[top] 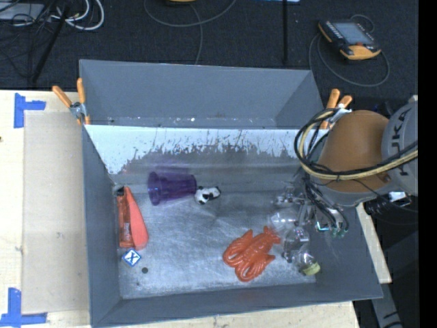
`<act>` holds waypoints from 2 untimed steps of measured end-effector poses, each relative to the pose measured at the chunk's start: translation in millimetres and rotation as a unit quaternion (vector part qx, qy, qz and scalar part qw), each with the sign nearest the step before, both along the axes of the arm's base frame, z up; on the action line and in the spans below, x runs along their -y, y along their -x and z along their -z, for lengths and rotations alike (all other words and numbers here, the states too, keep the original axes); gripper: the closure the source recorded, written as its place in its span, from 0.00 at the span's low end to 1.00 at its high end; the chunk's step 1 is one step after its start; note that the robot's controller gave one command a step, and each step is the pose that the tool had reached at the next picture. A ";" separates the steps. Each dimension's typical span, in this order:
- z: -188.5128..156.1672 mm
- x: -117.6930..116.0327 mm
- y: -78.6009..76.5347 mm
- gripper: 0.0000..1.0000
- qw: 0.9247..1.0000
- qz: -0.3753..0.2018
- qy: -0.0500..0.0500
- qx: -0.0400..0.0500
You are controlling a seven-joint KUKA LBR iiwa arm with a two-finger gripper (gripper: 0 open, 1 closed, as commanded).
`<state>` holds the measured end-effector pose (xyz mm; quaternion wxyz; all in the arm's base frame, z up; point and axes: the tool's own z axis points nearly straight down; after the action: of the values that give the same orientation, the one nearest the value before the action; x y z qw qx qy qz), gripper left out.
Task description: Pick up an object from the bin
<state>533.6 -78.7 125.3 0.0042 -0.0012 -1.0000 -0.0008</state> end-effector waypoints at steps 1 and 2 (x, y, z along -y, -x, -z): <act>-4.1 0.0 -1.8 0.00 1.000 -0.001 0.001 0.003; 52.6 -50.5 12.9 1.00 0.985 -0.172 0.001 0.005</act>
Offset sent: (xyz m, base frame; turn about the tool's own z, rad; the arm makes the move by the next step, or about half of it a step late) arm -0.0146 0.0508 -0.0553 -0.3459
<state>520.7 -28.2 72.7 -0.0005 0.1708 -0.9853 0.0008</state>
